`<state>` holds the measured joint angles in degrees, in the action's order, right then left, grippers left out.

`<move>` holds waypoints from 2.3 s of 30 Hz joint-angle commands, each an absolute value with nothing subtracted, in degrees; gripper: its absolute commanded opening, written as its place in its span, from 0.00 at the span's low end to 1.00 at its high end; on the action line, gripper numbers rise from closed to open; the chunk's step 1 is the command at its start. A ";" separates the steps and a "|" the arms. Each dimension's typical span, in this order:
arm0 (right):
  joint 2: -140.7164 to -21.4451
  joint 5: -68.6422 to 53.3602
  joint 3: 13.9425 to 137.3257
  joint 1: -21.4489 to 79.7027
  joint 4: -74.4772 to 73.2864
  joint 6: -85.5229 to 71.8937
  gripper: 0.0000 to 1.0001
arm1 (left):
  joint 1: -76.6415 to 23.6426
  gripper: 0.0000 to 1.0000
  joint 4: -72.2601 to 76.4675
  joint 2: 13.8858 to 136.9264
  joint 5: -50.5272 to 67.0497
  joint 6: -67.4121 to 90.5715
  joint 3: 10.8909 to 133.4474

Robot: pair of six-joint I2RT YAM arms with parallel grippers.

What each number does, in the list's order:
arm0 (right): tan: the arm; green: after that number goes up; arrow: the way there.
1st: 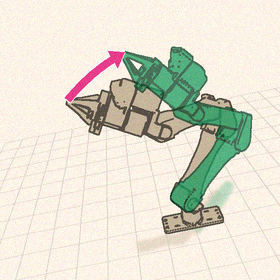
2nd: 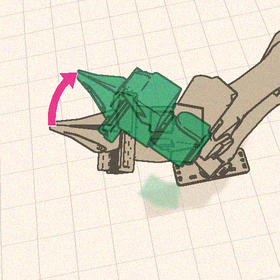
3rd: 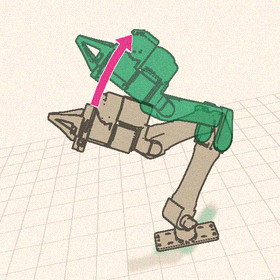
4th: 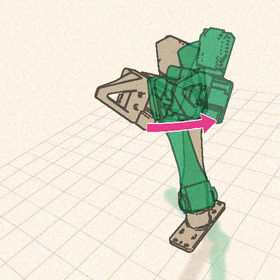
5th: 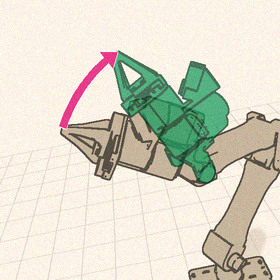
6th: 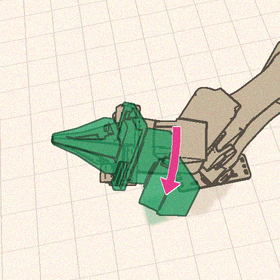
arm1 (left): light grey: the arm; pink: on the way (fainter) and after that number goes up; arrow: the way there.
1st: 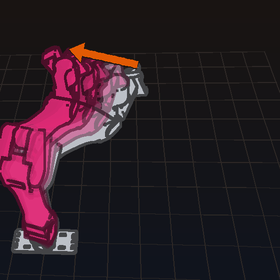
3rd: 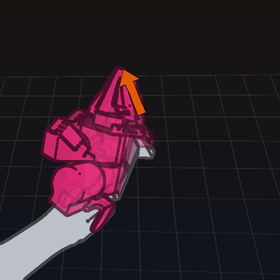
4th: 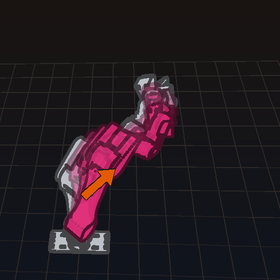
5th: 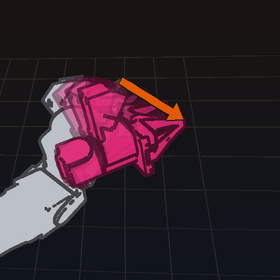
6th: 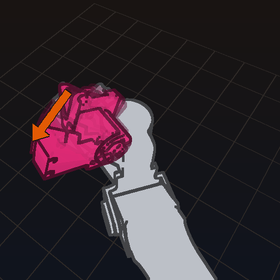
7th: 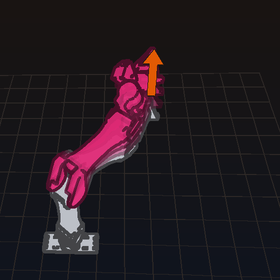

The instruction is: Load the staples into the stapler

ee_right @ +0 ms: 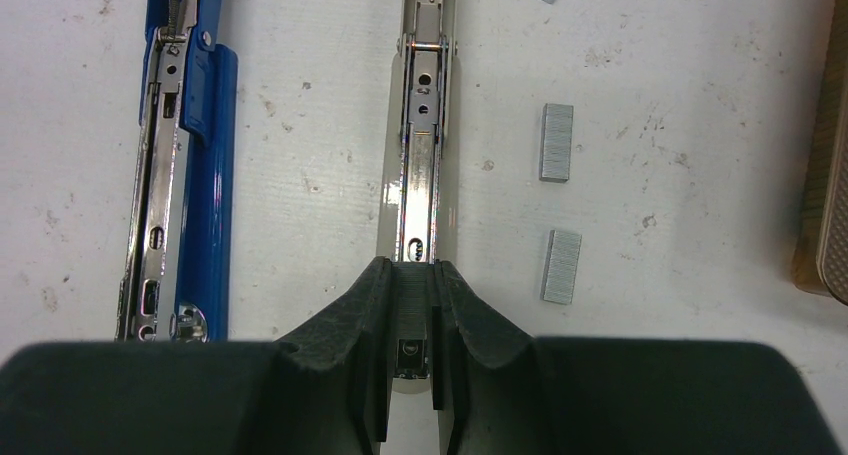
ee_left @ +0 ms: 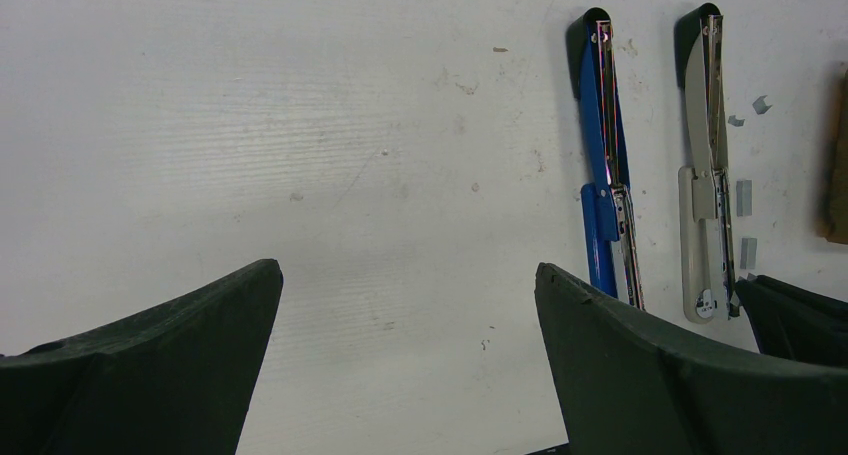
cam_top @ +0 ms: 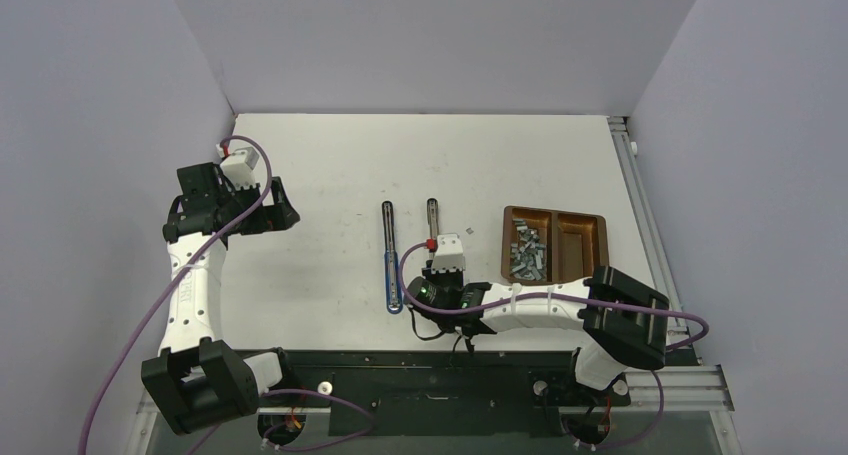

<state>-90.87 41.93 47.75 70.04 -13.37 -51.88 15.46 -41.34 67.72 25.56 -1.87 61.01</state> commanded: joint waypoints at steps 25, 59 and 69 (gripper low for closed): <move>-91.27 42.05 46.37 69.42 -10.93 -53.06 0.09 | 15.29 0.96 -39.75 66.38 26.41 -0.99 62.30; -91.38 40.54 46.33 69.17 -10.33 -51.98 0.28 | 15.36 0.96 -39.87 66.33 26.46 -0.79 63.21; -84.30 38.55 49.26 66.19 -12.24 -47.44 0.36 | 15.31 0.96 -40.23 66.83 26.89 -0.50 64.27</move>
<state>-90.74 39.27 46.28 68.73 -12.27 -50.09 15.46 -41.36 67.72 25.67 -1.65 61.04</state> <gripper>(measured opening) 0.348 0.963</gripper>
